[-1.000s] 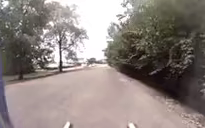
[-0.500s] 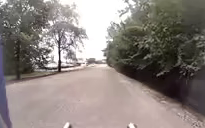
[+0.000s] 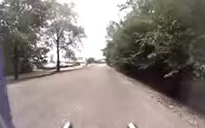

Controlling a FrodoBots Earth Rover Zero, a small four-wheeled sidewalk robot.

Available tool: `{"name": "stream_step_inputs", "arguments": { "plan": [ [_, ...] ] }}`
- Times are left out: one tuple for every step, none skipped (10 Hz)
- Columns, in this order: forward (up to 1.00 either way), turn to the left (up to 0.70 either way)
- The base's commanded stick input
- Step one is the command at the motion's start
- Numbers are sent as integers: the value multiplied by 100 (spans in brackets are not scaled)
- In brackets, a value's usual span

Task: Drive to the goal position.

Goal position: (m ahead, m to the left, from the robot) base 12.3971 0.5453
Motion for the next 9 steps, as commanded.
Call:
{"name": "stream_step_inputs", "arguments": {
  "plan": [
    [60,0],
    [60,0],
    [60,0],
    [60,0],
    [60,0],
    [60,0],
    [60,0],
    [60,0],
    [60,0]
  ]
}}
